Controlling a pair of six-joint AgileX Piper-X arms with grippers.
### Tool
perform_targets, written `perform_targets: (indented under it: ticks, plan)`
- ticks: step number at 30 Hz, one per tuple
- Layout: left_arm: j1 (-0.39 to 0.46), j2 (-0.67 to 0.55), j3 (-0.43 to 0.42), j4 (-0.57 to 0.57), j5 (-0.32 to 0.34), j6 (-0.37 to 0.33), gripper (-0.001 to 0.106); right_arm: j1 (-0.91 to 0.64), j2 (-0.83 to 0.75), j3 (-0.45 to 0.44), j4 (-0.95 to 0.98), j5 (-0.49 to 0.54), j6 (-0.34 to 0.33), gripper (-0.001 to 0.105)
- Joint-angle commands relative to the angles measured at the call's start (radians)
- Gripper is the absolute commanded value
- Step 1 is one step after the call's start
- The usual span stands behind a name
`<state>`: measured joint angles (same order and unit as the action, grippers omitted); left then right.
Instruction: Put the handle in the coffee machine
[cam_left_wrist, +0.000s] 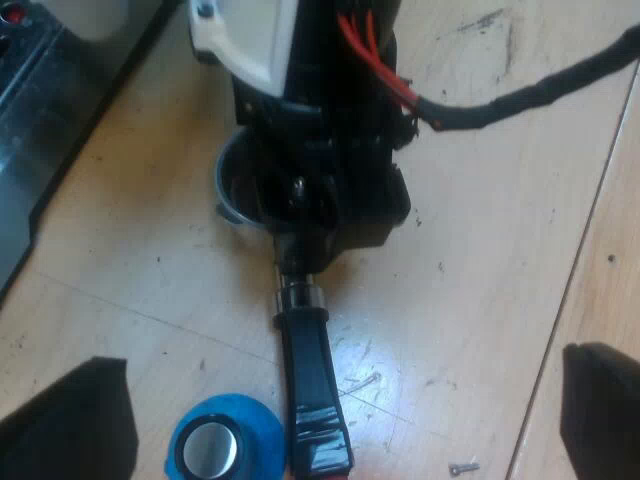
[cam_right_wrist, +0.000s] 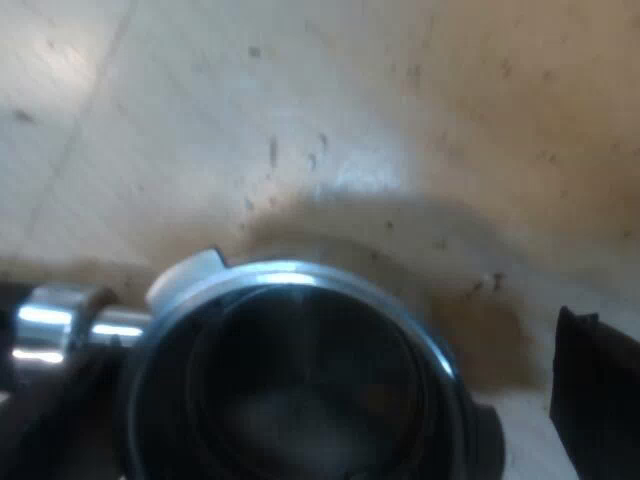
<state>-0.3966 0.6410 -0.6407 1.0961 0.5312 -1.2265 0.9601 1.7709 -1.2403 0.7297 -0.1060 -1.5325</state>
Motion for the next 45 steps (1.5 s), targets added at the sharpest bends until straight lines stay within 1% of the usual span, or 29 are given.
perform_targets:
  ticks: [1, 23, 26, 27, 28, 29, 30, 31, 32, 33, 34, 37, 41, 45]
  plan:
    - [-0.004, 0.003, 0.004, -0.003, 0.013, -0.013, 0.088, -0.002, 0.009, -0.007, 0.008, -0.011, -0.014, 0.086]
    - [-0.004, 0.003, 0.006, -0.003, 0.013, -0.009, 0.088, -0.002, 0.024, -0.007, 0.008, -0.004, -0.042, 0.086]
    - [-0.004, 0.003, 0.006, -0.003, 0.013, -0.009, 0.088, -0.002, 0.024, -0.007, 0.008, -0.004, -0.042, 0.073]
    - [-0.004, 0.003, 0.006, -0.003, 0.013, -0.009, 0.088, -0.002, 0.024, -0.007, 0.008, -0.004, -0.042, 0.066]
    - [-0.004, 0.003, 0.006, -0.003, 0.013, -0.005, 0.088, -0.002, 0.024, -0.007, 0.008, -0.004, -0.04, 0.057]
    - [-0.004, 0.003, 0.006, -0.003, 0.013, -0.002, 0.088, -0.002, 0.024, -0.007, 0.008, -0.006, -0.039, 0.055]
    - [-0.004, 0.003, 0.006, -0.003, 0.013, -0.002, 0.088, -0.002, 0.024, -0.007, 0.008, -0.007, -0.035, 0.048]
    - [-0.004, 0.003, 0.006, -0.003, 0.013, -0.003, 0.088, -0.002, 0.024, -0.007, 0.008, -0.011, -0.035, 0.035]
    - [-0.004, 0.003, 0.006, -0.003, 0.013, -0.003, 0.088, -0.002, 0.024, -0.007, 0.008, -0.012, -0.035, 0.025]
    - [-0.004, 0.003, 0.006, -0.003, 0.013, -0.003, 0.088, 0.0, 0.024, -0.007, 0.008, -0.012, -0.035, 0.011]
    - [-0.004, 0.003, 0.006, -0.003, 0.013, -0.003, 0.088, 0.0, 0.02, -0.007, 0.008, -0.012, -0.033, 0.0]
    - [-0.004, 0.003, 0.006, -0.003, 0.013, -0.003, 0.088, 0.0, 0.009, -0.007, 0.011, -0.012, -0.012, 0.0]
    - [-0.004, 0.003, 0.006, -0.003, 0.013, -0.003, 0.088, 0.0, -0.013, -0.007, 0.019, -0.012, -0.009, 0.0]
    - [-0.004, 0.003, 0.006, -0.02, 0.013, -0.003, 0.088, -0.001, -0.073, -0.007, 0.079, -0.003, 0.026, 0.0]
